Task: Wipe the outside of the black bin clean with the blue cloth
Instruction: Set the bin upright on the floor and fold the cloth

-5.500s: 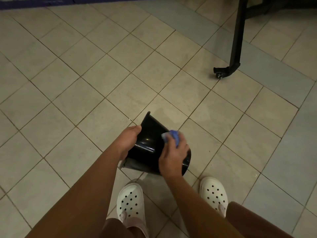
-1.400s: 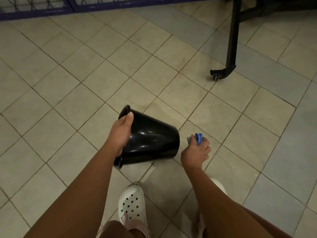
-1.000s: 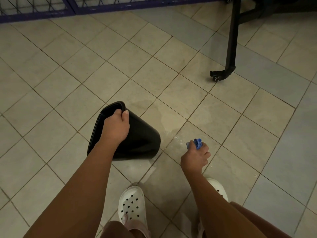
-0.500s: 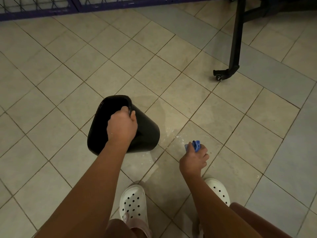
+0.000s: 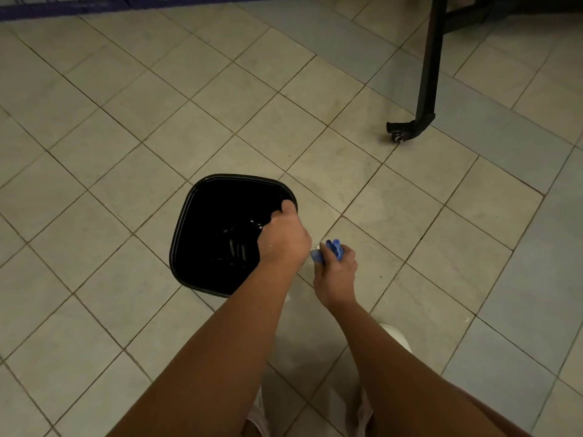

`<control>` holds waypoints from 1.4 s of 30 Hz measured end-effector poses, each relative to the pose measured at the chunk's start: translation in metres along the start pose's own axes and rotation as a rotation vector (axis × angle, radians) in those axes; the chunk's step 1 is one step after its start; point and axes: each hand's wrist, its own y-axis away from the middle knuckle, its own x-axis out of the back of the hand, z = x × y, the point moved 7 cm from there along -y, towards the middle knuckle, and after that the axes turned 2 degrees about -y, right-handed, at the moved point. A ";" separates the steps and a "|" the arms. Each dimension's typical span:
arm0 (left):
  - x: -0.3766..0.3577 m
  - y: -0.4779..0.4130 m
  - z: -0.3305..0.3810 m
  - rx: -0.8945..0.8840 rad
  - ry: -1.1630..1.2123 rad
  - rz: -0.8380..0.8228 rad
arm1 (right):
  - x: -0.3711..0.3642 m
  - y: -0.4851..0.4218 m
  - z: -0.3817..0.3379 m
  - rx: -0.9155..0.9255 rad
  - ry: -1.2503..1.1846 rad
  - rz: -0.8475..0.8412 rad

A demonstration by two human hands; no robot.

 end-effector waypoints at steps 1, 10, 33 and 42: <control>-0.005 -0.001 0.002 0.000 -0.005 -0.008 | -0.004 -0.003 0.001 -0.002 -0.005 -0.021; -0.020 -0.012 0.005 0.086 0.099 -0.034 | -0.028 -0.017 0.026 -0.052 -0.008 -0.221; -0.052 0.033 0.081 -0.431 0.100 0.125 | -0.001 -0.018 0.071 -0.547 -0.915 -0.103; -0.142 0.021 0.021 0.185 0.893 -0.438 | 0.003 -0.011 0.073 -0.714 -1.226 -0.058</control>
